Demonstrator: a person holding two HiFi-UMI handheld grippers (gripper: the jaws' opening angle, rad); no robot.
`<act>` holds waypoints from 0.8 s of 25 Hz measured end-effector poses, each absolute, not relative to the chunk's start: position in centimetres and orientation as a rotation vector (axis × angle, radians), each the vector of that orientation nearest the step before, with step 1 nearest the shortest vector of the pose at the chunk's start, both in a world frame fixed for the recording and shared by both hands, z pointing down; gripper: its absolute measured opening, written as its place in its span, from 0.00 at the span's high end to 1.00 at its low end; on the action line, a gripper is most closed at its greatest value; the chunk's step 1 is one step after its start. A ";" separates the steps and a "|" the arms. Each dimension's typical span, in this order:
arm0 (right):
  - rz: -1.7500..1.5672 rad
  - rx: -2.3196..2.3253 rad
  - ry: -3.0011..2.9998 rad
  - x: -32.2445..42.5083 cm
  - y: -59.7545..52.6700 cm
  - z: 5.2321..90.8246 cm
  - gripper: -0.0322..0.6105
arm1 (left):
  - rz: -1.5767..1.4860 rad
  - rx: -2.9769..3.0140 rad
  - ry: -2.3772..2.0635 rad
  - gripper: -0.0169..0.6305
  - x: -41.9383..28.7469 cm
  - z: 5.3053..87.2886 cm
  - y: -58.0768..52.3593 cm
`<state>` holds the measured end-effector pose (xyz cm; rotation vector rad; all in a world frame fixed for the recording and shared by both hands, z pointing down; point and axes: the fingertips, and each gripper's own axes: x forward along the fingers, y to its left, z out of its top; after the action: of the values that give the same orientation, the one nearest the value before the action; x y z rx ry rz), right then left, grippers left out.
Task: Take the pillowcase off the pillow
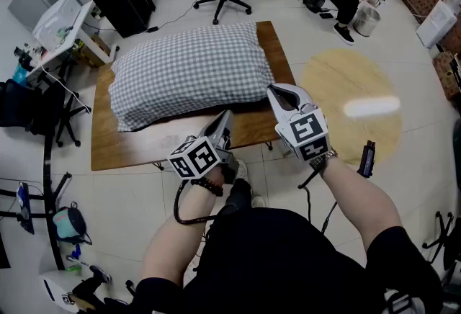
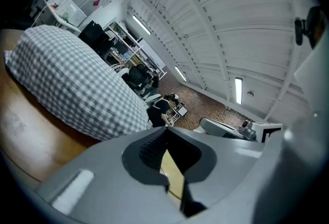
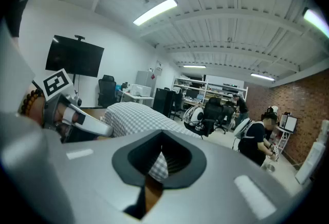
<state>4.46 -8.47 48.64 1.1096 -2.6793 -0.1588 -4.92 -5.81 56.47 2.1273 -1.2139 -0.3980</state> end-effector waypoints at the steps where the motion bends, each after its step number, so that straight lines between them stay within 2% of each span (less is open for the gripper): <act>1: -0.158 1.114 -2.665 4.5 -9.6 49.0 0.95 | -0.408 2.117 -1.207 0.97 -5.1 56.9 -6.5; 6: -0.151 1.133 -2.589 4.9 -15.2 51.6 0.95 | -0.450 2.049 -1.164 0.95 -5.9 59.9 -9.7; 17: -0.016 1.142 -2.411 3.4 -28.7 56.7 0.94 | -0.530 1.915 -1.082 0.76 -9.1 62.1 -18.1; 20: 0.028 1.137 -2.392 3.3 -32.1 57.9 0.90 | -0.539 1.881 -1.072 0.71 -9.6 62.6 -20.1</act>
<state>3.33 -32.09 57.92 1.1371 -2.3917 0.0279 -9.59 -20.10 62.59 1.8809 -1.0721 -0.5387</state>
